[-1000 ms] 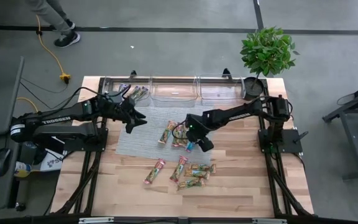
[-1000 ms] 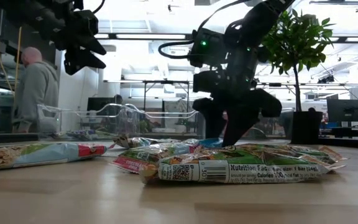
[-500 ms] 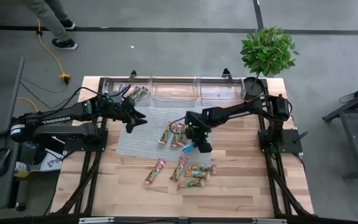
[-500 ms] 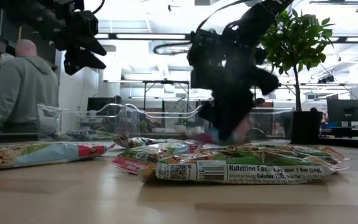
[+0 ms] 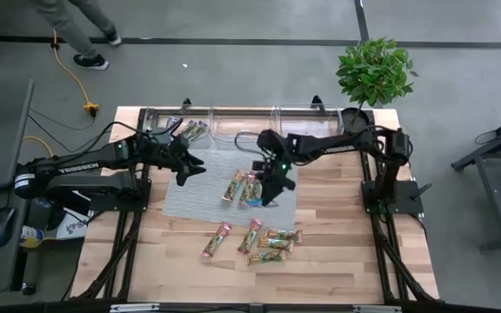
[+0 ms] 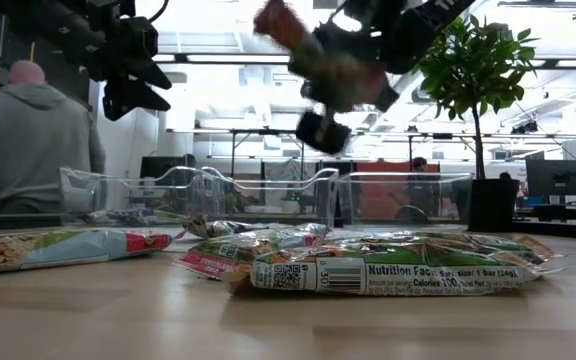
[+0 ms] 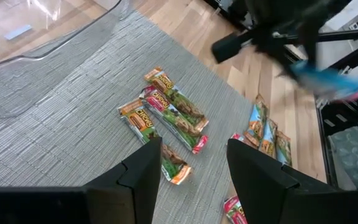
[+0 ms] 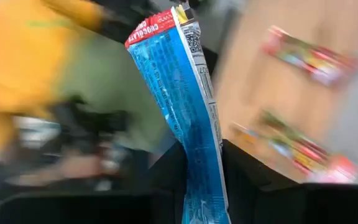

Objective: Pick and place Granola Bars by type
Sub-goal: Put the red granola bar into the middle transparent bin

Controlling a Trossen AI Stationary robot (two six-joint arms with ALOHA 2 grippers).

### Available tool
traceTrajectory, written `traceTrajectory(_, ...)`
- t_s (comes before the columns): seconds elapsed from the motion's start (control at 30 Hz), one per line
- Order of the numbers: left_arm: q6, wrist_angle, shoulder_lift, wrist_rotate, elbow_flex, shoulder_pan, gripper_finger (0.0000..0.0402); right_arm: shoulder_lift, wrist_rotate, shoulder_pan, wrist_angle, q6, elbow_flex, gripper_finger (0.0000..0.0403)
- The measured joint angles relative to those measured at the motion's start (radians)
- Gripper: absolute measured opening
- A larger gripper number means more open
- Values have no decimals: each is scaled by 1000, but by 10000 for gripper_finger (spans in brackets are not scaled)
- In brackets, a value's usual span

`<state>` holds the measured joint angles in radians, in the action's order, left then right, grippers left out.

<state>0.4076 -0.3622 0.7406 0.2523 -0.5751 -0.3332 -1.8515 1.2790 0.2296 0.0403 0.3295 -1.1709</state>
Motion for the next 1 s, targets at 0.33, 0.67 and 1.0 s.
traceTrajectory(0.33, 2, 0, 0, 0, 0, 0, 179, 0, 145, 25, -434, 370, -25, 71)
traceTrajectory(0.67, 9, 0, 0, 0, 0, 0, 179, 0, -45, 36, -819, 447, -29, 70)
traceTrajectory(1.0, 12, 0, 0, -1, 0, 0, 179, 0, -225, 85, -957, 433, -29, 70)
